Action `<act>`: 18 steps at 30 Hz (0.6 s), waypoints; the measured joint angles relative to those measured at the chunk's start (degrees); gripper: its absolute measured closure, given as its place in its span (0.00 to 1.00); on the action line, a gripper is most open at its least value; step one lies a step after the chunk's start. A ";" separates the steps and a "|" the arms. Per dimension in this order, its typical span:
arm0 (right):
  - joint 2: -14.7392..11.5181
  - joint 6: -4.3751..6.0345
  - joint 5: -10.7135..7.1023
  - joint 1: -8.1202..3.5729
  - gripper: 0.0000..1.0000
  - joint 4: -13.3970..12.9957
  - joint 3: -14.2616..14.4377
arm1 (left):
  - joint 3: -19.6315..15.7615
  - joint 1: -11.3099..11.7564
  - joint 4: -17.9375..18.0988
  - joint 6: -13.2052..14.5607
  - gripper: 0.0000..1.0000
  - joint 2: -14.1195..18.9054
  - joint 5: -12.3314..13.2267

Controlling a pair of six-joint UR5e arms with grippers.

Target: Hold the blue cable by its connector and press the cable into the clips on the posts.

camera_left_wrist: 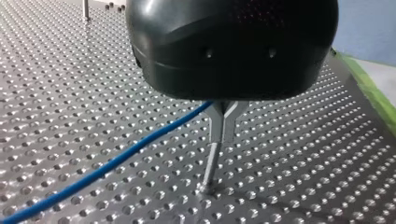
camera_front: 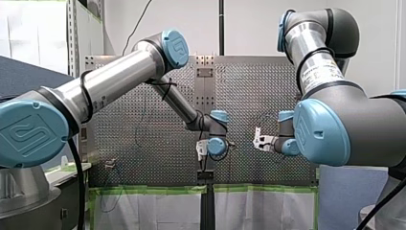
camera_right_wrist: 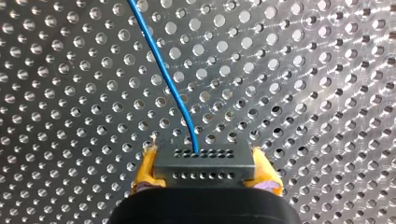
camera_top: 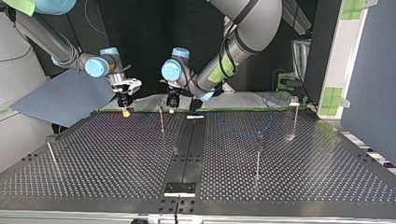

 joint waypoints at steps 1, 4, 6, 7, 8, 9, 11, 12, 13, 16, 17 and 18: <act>0.00 0.00 0.00 0.00 1.00 -0.01 -0.02 | 0.43 0.12 -0.36 -0.07 1.00 -0.02 0.23; 0.00 -0.03 0.00 0.01 1.00 -0.04 -0.02 | 1.81 0.44 -1.64 -0.50 1.00 -0.03 0.96; 0.00 -0.12 0.01 0.05 1.00 -0.05 -0.02 | 2.38 0.66 -2.16 -0.78 1.00 -0.03 1.25; 0.00 -0.15 0.02 0.06 1.00 -0.05 -0.01 | 2.52 0.83 -2.40 -0.88 1.00 -0.04 1.38; 0.00 -0.18 0.03 0.07 1.00 -0.06 -0.01 | 2.64 1.09 -2.76 -0.98 1.00 -0.04 1.62; 0.00 -0.22 0.05 0.11 1.00 -0.08 0.00 | 2.70 1.28 -3.01 -1.03 1.00 -0.04 1.86; 0.01 -0.25 0.07 0.17 1.00 -0.10 0.00 | 2.78 1.67 -3.37 -1.10 1.00 -0.05 2.39; 0.01 -0.25 0.07 0.22 1.00 -0.12 0.00 | 2.79 1.80 -3.45 -1.11 1.00 -0.05 2.57; 0.01 -0.26 0.07 0.25 1.00 -0.12 -0.01 | 2.80 1.90 -3.49 -1.14 1.00 -0.09 2.73; 0.04 -0.19 0.08 0.29 1.00 -0.21 -0.02 | 2.80 2.11 -3.94 -1.17 1.00 -0.76 3.04; 0.05 -0.16 0.08 0.28 1.00 -0.25 -0.02 | 2.81 2.16 -4.31 -1.16 1.00 -1.21 2.99; 0.06 -0.11 0.08 0.26 1.00 -0.33 -0.03 | 2.81 2.19 -4.56 -1.14 1.00 -1.61 2.88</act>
